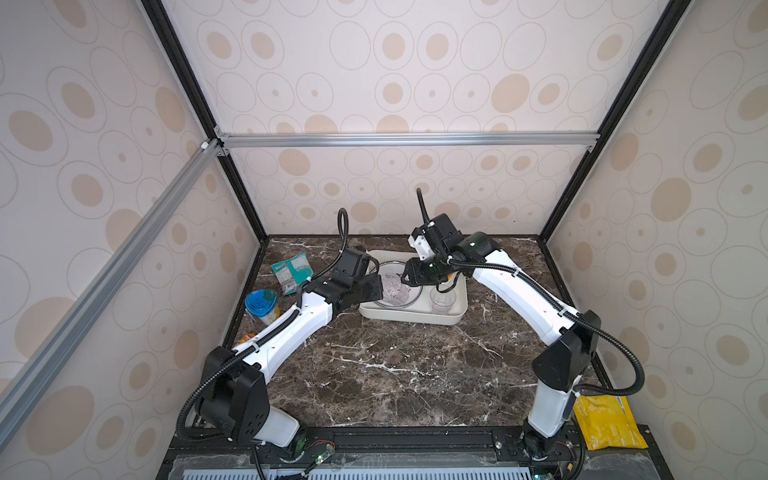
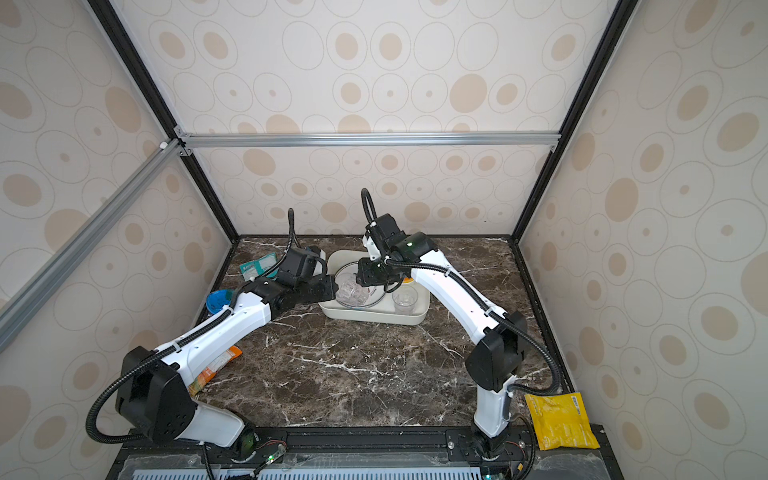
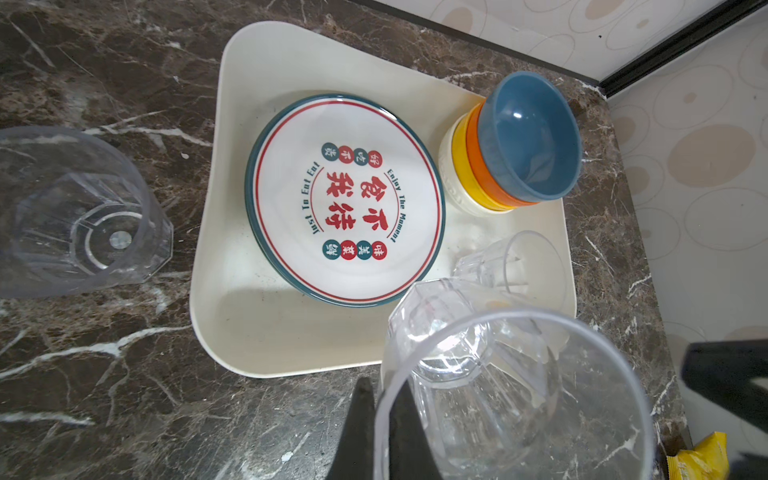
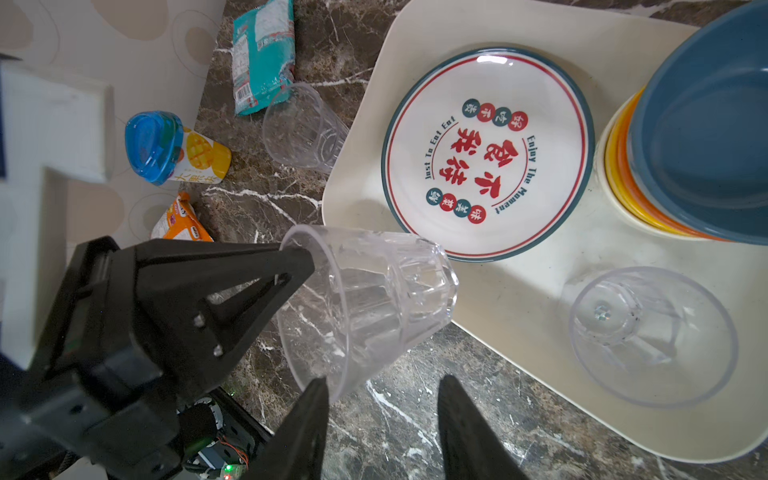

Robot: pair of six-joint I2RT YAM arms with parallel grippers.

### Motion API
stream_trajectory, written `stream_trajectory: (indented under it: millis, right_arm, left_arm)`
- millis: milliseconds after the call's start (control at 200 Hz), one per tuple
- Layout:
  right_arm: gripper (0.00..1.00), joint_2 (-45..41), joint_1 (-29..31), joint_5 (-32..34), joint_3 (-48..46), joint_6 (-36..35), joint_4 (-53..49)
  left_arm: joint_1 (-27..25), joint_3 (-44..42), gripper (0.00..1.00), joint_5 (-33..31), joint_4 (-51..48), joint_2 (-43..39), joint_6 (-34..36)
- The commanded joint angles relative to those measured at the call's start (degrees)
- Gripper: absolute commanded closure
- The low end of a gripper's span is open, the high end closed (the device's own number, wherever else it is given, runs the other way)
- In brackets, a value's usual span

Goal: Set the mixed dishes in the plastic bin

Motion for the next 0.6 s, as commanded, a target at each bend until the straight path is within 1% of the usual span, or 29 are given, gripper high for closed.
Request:
stream_trajectory:
  millis: [0,305,595]
  right_arm:
    - [0.54,3.2,1.16,2.72,4.33,0.51,-4.95]
    - [0.58,9.15,1.62,6.23,11.45,1.13,-9.48]
    - [0.66,10.57,2.0,6.89,12.21,1.23,-9.82]
  left_arm:
    - [-0.9,2.66,1.0,-0.25,2.34,-0.01,-1.41]
    - [-1.55,2.56,1.0,-0.46,3.24,-0.37,-2.13]
    - [-1.73,2.88,1.0,-0.32,4.01,-0.44,-2.75]
